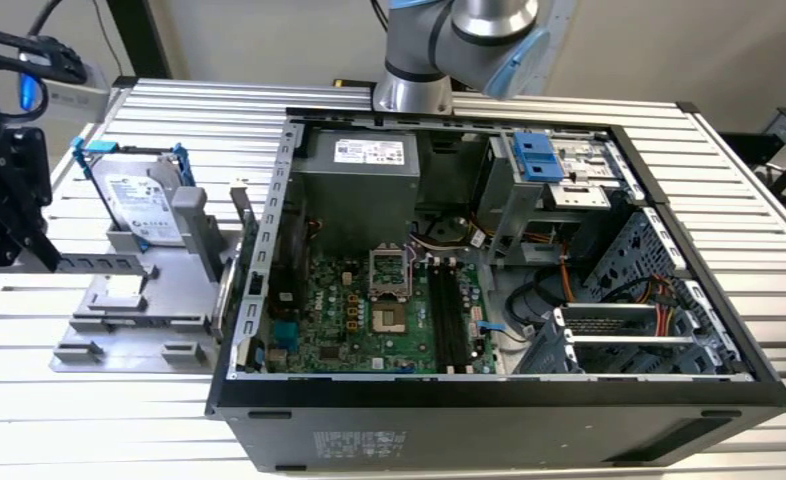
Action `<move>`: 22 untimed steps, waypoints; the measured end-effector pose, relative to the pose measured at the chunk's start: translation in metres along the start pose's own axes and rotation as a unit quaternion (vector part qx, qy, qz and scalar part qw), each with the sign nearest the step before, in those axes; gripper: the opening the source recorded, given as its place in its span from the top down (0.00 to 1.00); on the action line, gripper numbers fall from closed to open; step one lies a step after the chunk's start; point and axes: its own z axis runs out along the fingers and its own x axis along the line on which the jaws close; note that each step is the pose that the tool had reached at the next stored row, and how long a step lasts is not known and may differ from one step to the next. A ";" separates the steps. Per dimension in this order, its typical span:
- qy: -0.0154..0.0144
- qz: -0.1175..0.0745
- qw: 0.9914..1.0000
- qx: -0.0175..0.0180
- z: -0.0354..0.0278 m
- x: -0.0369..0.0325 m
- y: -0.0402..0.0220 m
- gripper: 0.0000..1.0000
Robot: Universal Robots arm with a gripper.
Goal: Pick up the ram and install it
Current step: 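Pick up the ram and move it above insertion slot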
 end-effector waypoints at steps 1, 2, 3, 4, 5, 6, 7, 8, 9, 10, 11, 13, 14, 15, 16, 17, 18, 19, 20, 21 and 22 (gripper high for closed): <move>0.000 0.000 1.000 0.000 -0.0024 -0.0001 0.0000 1.00; 0.000 0.000 1.000 0.000 -0.0048 -0.0002 0.0001 1.00; 0.000 0.000 1.000 0.000 -0.0073 -0.0003 0.0001 1.00; 0.000 0.000 1.000 0.000 -0.0097 -0.0004 0.0002 1.00; 0.000 0.000 1.000 0.000 -0.0123 -0.0004 0.0002 1.00; 0.000 0.000 1.000 0.000 -0.0150 -0.0006 0.0003 1.00; 0.000 0.000 1.000 0.000 -0.0176 -0.0007 0.0003 1.00; 0.000 0.000 1.000 0.000 -0.0201 -0.0007 0.0004 1.00; 0.000 0.000 1.000 0.000 -0.0228 -0.0009 0.0005 1.00; 0.000 0.000 1.000 0.000 -0.0254 -0.0009 0.0005 1.00; 0.000 0.000 1.000 0.000 -0.0278 -0.0010 0.0005 1.00; 0.000 0.000 1.000 0.000 -0.0319 -0.0012 0.0006 1.00; 0.000 0.000 1.000 0.000 -0.0325 -0.0012 0.0007 1.00; 0.000 0.000 1.000 0.000 -0.0324 -0.0012 0.0007 1.00; 0.000 0.000 1.000 0.000 -0.0324 -0.0012 0.0006 1.00; 0.000 0.000 1.000 0.000 -0.0324 -0.0012 0.0006 1.00; 0.000 0.000 1.000 0.000 -0.0324 -0.0012 0.0006 1.00; 0.000 0.000 1.000 0.000 -0.0325 -0.0012 0.0006 1.00; 0.000 0.000 1.000 0.000 -0.0326 -0.0012 0.0002 1.00; 0.000 0.000 1.000 0.000 -0.0326 -0.0013 -0.0006 1.00; 0.000 0.000 1.000 0.000 -0.0326 -0.0013 -0.0018 1.00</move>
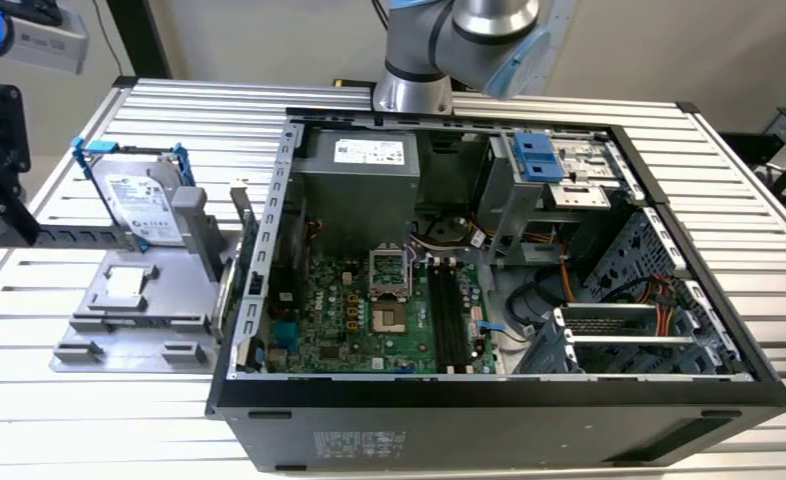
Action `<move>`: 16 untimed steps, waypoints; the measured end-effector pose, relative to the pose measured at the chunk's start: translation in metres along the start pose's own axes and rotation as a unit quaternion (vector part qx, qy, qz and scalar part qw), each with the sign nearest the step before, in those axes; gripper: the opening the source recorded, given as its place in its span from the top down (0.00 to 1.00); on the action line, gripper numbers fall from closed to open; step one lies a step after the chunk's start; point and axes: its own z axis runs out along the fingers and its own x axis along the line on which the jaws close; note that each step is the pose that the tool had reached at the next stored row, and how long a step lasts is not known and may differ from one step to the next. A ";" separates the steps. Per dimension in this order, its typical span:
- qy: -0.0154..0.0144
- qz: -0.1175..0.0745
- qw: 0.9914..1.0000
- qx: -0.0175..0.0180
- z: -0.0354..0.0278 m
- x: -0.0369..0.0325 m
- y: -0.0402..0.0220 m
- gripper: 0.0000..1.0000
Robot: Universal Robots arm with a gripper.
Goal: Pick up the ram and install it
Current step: 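Pick up the ram and move it above insertion slot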
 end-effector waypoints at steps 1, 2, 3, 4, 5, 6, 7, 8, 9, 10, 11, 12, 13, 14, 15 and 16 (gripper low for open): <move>0.000 0.000 1.000 0.000 0.0001 0.0000 -0.0013 1.00; 0.000 0.000 1.000 0.000 0.0000 0.0000 -0.0032 1.00; 0.000 0.000 1.000 0.000 -0.0001 0.0000 -0.0050 1.00; 0.000 0.000 1.000 0.000 0.0000 -0.0001 -0.0069 1.00; 0.000 0.000 1.000 0.000 -0.0001 -0.0001 -0.0090 1.00; 0.000 0.000 1.000 0.000 -0.0001 -0.0001 -0.0111 1.00; 0.000 0.000 1.000 0.000 -0.0002 -0.0002 -0.0134 1.00; 0.000 0.000 1.000 0.000 -0.0002 -0.0002 -0.0155 1.00; 0.000 0.000 1.000 0.000 -0.0002 -0.0002 -0.0175 1.00; 0.000 0.000 1.000 0.000 -0.0003 -0.0002 -0.0195 1.00; 0.000 0.000 1.000 0.000 -0.0004 -0.0003 -0.0216 1.00; 0.000 0.000 1.000 0.000 -0.0004 -0.0003 -0.0240 1.00; 0.000 0.000 1.000 0.000 -0.0004 -0.0004 -0.0261 1.00; 0.000 0.000 1.000 0.000 -0.0005 -0.0004 -0.0287 1.00; 0.000 0.000 1.000 0.000 -0.0005 -0.0005 -0.0307 1.00; 0.000 0.000 1.000 0.000 -0.0005 -0.0006 -0.0326 1.00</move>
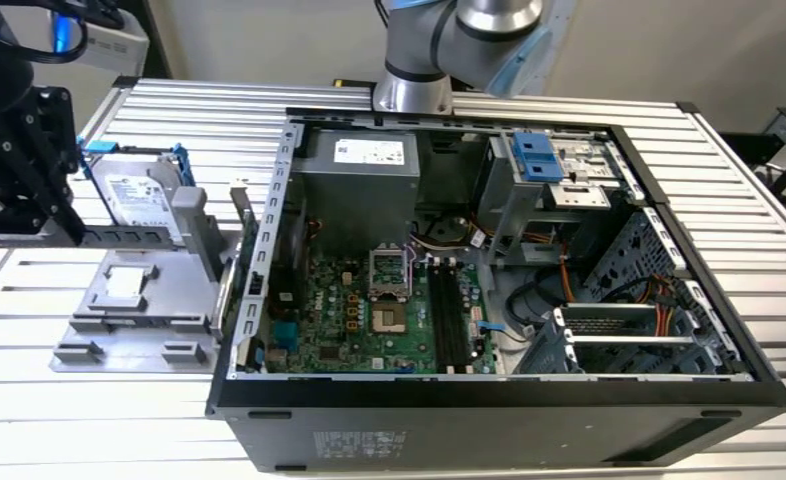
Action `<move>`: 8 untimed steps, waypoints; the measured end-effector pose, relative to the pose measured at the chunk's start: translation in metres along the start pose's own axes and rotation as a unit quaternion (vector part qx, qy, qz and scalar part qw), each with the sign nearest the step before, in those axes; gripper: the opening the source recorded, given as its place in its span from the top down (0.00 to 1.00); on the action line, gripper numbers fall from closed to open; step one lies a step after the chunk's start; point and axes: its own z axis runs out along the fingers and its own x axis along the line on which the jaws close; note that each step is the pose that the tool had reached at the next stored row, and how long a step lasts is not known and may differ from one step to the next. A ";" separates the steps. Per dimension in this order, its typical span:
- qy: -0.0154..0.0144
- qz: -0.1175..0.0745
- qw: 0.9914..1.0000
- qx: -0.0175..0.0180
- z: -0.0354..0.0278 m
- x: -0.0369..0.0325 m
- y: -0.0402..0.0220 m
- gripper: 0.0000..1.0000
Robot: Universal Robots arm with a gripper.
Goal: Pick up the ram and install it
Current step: 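Pick up the ram and move it above insertion slot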
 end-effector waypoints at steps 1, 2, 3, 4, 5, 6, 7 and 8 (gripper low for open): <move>0.000 0.000 1.000 0.000 0.0000 -0.0001 -0.0019 1.00; 0.000 0.000 1.000 0.000 0.0000 -0.0002 -0.0035 1.00; 0.000 0.000 1.000 0.000 -0.0001 -0.0002 -0.0053 1.00; 0.000 0.000 1.000 0.000 -0.0001 -0.0003 -0.0069 1.00; 0.000 0.000 1.000 0.000 -0.0002 -0.0004 -0.0086 1.00; 0.000 0.000 1.000 0.000 -0.0002 -0.0004 -0.0102 1.00; 0.000 0.000 1.000 0.000 -0.0002 -0.0005 -0.0118 1.00; 0.000 0.000 1.000 0.000 -0.0002 -0.0006 -0.0134 1.00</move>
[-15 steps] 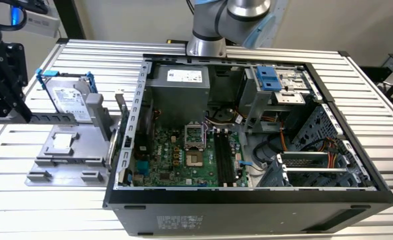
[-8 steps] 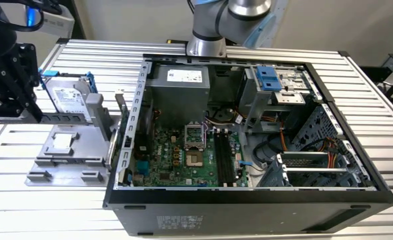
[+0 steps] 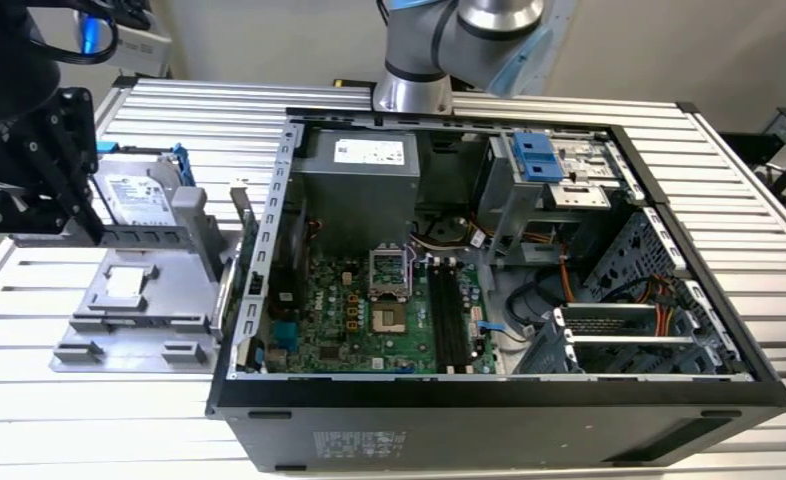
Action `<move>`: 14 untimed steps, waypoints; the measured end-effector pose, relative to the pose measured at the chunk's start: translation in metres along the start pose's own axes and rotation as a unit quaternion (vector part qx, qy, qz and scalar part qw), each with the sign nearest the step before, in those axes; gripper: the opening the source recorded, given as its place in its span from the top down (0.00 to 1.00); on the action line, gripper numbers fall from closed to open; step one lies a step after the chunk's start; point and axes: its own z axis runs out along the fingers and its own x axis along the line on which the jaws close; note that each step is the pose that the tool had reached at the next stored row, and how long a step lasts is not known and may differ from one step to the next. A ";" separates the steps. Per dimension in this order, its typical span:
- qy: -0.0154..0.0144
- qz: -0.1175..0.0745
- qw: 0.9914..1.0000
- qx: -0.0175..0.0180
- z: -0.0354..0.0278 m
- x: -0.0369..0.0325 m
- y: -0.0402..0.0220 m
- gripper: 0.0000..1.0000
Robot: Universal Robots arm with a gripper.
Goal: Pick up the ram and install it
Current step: 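Pick up the ram and move it above insertion slot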
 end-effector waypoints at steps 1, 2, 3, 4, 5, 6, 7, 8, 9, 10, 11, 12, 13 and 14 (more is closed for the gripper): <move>0.000 0.000 1.000 0.000 -0.0001 -0.0001 -0.0018 1.00; 0.000 0.000 1.000 0.000 -0.0001 -0.0001 -0.0036 1.00; 0.000 0.000 1.000 0.000 -0.0001 -0.0001 -0.0056 1.00; 0.000 0.000 1.000 0.000 -0.0001 -0.0002 -0.0077 1.00; 0.000 0.000 1.000 0.000 -0.0002 -0.0002 -0.0097 1.00; 0.000 0.000 1.000 0.000 -0.0002 -0.0002 -0.0117 1.00; 0.000 0.000 1.000 0.000 -0.0003 -0.0003 -0.0136 1.00; 0.000 0.000 1.000 0.000 -0.0003 -0.0003 -0.0154 1.00; 0.000 0.000 1.000 0.000 -0.0004 -0.0003 -0.0170 1.00; 0.000 0.000 1.000 0.000 -0.0004 -0.0004 -0.0185 1.00; 0.000 0.000 1.000 0.000 -0.0003 -0.0004 -0.0201 1.00; 0.000 0.000 1.000 0.000 -0.0004 -0.0004 -0.0216 1.00; 0.000 0.000 1.000 0.000 -0.0005 -0.0004 -0.0230 1.00; 0.000 0.000 1.000 0.000 -0.0005 -0.0004 -0.0245 1.00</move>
